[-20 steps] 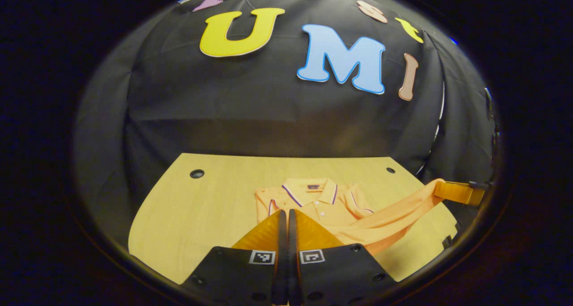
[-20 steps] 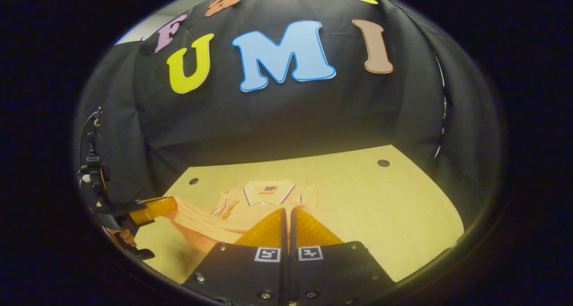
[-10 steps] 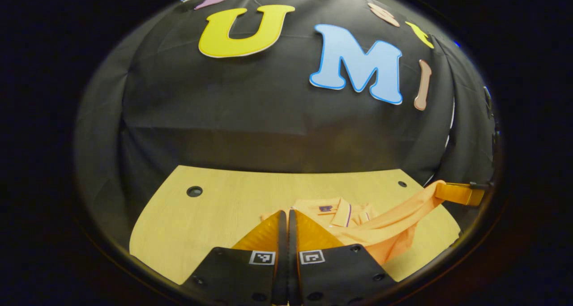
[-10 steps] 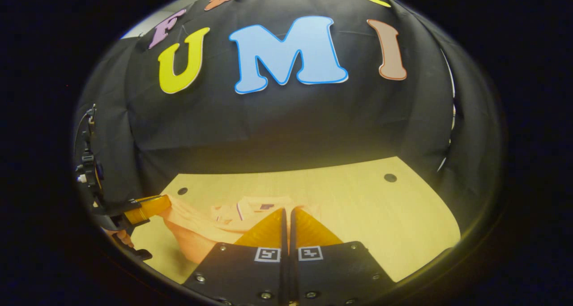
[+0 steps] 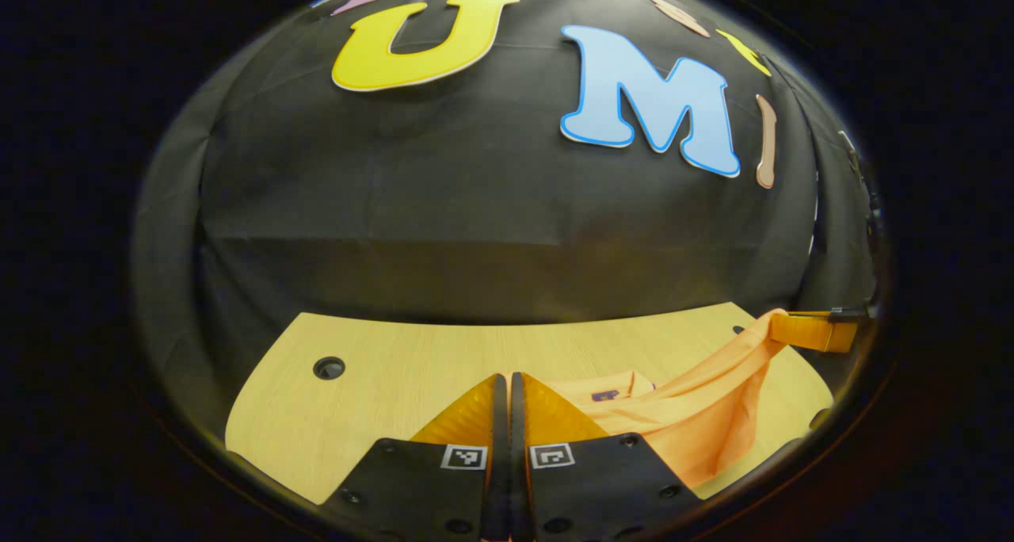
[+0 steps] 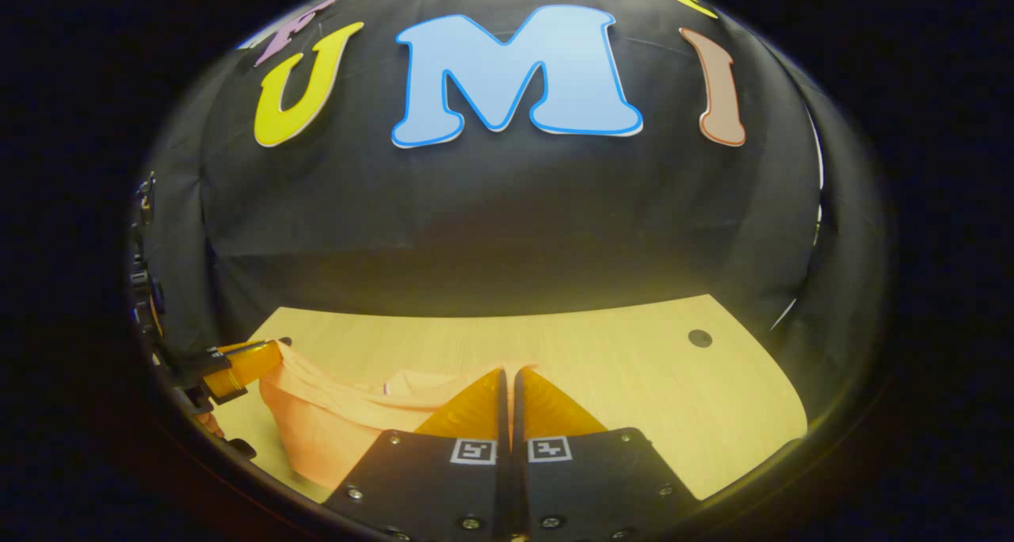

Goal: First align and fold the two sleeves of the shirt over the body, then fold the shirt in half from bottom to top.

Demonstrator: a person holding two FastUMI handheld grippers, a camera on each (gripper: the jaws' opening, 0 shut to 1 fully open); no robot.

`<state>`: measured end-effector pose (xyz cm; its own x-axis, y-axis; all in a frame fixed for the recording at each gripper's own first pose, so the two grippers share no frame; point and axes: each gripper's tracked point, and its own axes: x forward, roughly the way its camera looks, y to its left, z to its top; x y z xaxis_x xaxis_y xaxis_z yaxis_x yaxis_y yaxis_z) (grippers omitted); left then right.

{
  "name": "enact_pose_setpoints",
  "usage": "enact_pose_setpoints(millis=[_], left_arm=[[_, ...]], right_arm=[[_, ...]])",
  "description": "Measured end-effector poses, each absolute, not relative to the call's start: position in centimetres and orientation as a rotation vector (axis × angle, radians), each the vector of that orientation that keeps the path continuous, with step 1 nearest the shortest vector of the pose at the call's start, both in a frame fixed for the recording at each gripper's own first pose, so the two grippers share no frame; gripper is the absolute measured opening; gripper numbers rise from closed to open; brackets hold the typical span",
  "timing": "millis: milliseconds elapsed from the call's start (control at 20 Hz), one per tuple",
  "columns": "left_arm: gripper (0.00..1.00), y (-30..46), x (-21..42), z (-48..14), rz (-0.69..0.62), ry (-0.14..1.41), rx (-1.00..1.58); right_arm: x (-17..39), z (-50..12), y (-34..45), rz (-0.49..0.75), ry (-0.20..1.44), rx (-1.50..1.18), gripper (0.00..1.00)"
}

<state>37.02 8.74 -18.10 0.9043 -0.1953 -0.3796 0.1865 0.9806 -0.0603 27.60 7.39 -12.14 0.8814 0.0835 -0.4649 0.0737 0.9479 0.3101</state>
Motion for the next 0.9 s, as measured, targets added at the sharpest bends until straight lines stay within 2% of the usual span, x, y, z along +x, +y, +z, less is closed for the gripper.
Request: enact_pose_setpoints(millis=[100,150,200,650,800,850,900], left_arm=[[0.06,8.6,38.4,-19.0,-0.194,0.384,-0.010],[0.06,8.7,39.0,-19.5,-0.190,0.380,-0.001],[0.06,8.7,39.5,-20.1,-0.189,0.380,0.007],[0.07,8.8,40.7,-25.4,-0.176,0.480,0.043],[0.08,9.3,40.5,-26.0,-0.159,0.505,0.038],[0.10,9.2,40.2,-26.0,-0.158,0.513,0.029],[0.12,9.3,40.0,-26.1,-0.152,0.519,0.024]], right_arm=[[29.1,-13.5,7.5,-0.008,0.506,0.319,0.00],[29.6,-14.1,7.5,-0.011,0.514,0.315,0.04],[30.1,-14.9,7.7,-0.015,0.527,0.312,0.00],[31.1,-19.6,8.5,-0.040,0.667,0.342,0.02],[30.7,-20.3,8.6,-0.028,0.697,0.308,0.07],[30.5,-20.5,8.5,-0.021,0.702,0.291,0.14],[30.5,-20.7,8.4,-0.016,0.705,0.275,0.07]])
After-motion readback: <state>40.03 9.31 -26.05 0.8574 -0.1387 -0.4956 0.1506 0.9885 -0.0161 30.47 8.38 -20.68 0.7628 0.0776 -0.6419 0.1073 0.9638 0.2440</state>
